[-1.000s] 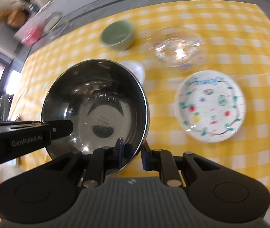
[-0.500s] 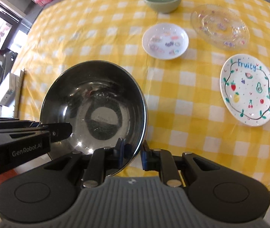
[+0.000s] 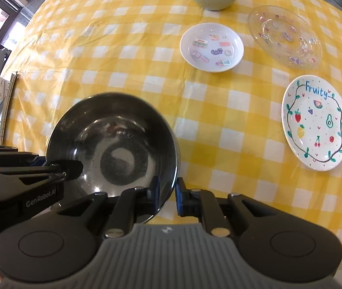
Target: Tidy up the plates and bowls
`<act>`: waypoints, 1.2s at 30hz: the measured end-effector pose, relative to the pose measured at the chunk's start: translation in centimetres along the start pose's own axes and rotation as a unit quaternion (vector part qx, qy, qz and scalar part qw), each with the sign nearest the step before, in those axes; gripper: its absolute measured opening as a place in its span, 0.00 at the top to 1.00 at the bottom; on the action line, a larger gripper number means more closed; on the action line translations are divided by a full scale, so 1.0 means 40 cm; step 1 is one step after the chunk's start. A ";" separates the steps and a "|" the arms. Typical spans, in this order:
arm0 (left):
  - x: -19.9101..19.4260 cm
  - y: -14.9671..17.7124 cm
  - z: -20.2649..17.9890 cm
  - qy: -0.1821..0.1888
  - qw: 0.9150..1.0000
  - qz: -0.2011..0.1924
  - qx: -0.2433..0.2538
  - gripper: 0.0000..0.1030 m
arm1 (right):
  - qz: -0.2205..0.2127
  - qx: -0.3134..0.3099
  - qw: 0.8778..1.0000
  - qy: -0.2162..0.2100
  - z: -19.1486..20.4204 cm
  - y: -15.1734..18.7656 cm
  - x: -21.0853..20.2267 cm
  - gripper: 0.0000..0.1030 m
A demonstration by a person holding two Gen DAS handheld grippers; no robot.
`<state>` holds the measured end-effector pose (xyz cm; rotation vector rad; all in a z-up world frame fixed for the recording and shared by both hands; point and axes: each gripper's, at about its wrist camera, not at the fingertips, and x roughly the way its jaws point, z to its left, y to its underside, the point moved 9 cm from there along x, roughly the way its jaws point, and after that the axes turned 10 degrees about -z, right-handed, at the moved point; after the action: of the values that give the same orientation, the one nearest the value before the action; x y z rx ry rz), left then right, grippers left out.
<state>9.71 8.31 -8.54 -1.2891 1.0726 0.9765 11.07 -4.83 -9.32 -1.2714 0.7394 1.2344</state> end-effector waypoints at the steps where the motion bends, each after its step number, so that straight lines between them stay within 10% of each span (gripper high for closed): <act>1: 0.002 -0.003 0.001 0.002 1.000 0.001 -0.001 0.87 | -0.001 -0.002 1.000 0.000 0.001 -0.001 0.001 0.90; 26: -0.024 -0.024 0.005 0.003 0.997 -0.032 0.065 0.95 | -0.037 -0.031 0.999 0.020 0.013 -0.029 -0.031 0.95; 36: -0.063 -0.069 0.017 0.023 0.996 -0.055 0.069 0.77 | -0.068 -0.016 0.998 0.001 0.011 -0.061 -0.068 0.61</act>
<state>11.83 8.93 -5.43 -1.2492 1.0733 0.7804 12.63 -4.75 -5.98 -1.3276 0.6260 1.1384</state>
